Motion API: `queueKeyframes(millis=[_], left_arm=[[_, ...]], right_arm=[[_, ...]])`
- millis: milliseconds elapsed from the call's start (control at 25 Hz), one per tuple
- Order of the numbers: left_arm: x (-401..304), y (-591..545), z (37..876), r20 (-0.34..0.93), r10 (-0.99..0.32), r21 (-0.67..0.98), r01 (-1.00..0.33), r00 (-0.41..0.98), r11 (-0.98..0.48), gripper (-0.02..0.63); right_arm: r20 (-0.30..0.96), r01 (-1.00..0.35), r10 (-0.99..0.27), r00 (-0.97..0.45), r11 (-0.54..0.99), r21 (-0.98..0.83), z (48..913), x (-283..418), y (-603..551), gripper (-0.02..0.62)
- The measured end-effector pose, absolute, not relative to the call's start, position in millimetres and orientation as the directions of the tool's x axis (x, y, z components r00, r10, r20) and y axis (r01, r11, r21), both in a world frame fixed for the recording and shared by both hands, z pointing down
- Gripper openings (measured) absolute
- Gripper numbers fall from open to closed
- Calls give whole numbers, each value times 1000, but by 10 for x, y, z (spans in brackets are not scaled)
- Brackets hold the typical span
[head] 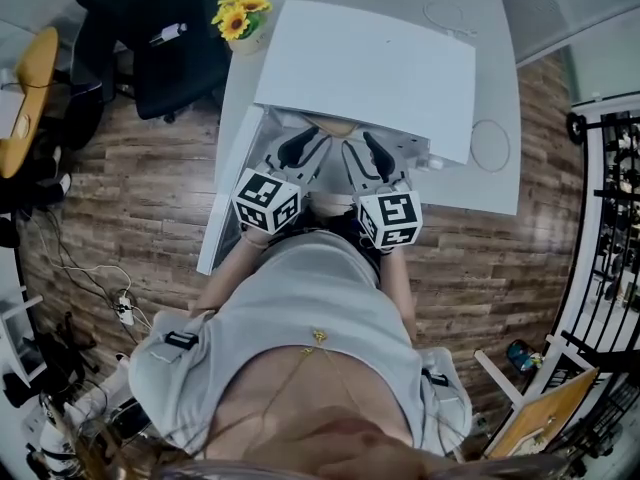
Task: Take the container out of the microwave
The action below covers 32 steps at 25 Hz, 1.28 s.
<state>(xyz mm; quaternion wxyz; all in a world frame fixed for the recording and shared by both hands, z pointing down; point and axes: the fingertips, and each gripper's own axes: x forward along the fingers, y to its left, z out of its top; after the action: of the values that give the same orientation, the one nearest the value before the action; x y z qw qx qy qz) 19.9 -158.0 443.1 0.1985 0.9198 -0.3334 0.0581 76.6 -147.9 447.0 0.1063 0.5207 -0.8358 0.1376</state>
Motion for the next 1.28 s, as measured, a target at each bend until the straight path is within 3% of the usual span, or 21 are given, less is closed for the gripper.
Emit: queueKeyframes(millis=[1280], left_arm=[[56,-1601,4770,320,-549,362,-635,772,-683,118]], right_arm=[[531,-874,-723,-442,480,-75,5192,476,-1700,160]])
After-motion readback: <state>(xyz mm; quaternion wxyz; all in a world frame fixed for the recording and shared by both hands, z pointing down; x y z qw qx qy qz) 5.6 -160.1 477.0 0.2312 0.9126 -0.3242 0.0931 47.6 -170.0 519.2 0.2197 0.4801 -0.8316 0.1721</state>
